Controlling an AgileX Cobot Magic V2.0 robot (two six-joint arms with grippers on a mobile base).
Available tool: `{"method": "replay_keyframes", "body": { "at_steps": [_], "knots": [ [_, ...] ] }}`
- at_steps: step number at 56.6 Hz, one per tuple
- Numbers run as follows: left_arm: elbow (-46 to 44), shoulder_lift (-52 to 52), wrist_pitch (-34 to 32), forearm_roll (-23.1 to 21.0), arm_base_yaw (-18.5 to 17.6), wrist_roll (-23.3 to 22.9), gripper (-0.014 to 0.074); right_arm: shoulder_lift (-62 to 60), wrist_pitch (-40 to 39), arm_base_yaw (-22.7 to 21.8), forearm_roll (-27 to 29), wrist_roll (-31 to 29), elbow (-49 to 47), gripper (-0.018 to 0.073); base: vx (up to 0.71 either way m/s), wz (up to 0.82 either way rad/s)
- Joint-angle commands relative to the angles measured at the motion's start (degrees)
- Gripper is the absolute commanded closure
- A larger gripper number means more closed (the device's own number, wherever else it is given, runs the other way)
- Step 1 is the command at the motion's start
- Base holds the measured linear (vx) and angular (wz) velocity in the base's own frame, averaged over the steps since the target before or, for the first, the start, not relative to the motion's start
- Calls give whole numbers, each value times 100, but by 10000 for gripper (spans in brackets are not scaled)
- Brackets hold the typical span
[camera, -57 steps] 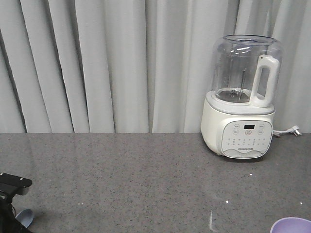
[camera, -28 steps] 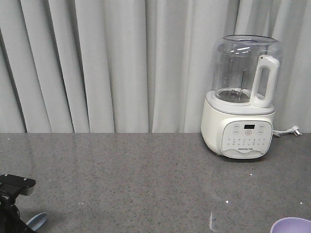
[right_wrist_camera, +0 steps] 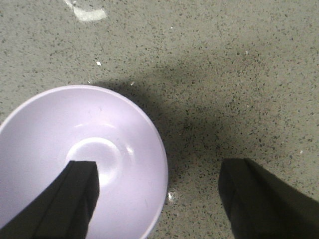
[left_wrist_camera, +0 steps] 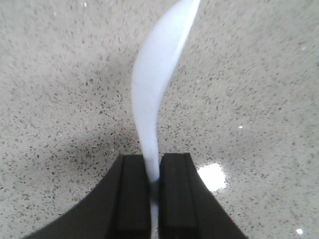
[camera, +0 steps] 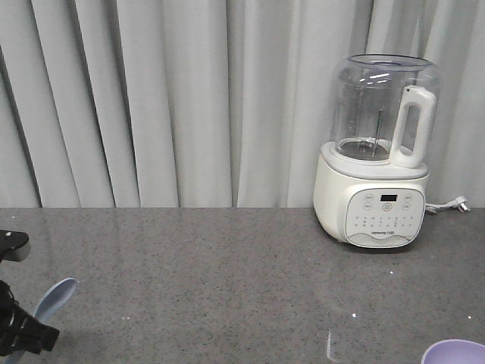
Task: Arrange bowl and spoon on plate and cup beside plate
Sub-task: 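Lift the spoon with the left gripper and bowl with the right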
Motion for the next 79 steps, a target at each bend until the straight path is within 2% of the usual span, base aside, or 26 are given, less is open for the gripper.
{"method": "replay_keyframes", "body": {
  "at_steps": [1, 27, 34, 39, 44, 47, 49, 58, 65, 72, 79],
  "knots": [
    [-140, -295, -198, -183, -9, 18, 599, 114, -170, -28, -109, 5, -157, 20, 0, 0],
    [-140, -360, -169, -332, -9, 20, 596, 1253, -408, -23, 3, -258, -157, 20, 0, 0],
    [-140, -360, -187, -332, -9, 20, 596, 1474, -445, -23, 56, -355, -157, 60, 0, 0],
    [-140, -360, -199, -332, -9, 20, 596, 1550, -485, -23, 58, -360, -157, 174, 0, 0],
    [-140, -360, -222, -332, -9, 38, 596, 1557, -492, -23, 35, -390, -157, 367, 0, 0],
    [-140, -360, -244, -332, -9, 48, 596, 1549, -481, -23, 35, -480, -157, 516, 0, 0],
    [-140, -360, -257, -332, -9, 48, 596, 1542, -473, -23, 42, -519, -157, 576, 0, 0],
    [-140, -360, -365, -332, -9, 48, 596, 1288, -548, -23, 125, -600, -157, 574, 0, 0],
    [-140, -384, -484, -332, -9, 48, 596, 686, -867, -23, 526, -1015, -157, 572, 0, 0],
    [-140, -646, -783, -433, -9, 75, 596, -147, -1166, -23, 1321, -1756, -157, 571, 0, 0],
    [-140, -1230, -1286, -719, -9, 396, 596, -1027, -1379, -23, 2138, -2481, -157, 571, 0, 0]
  ]
}}
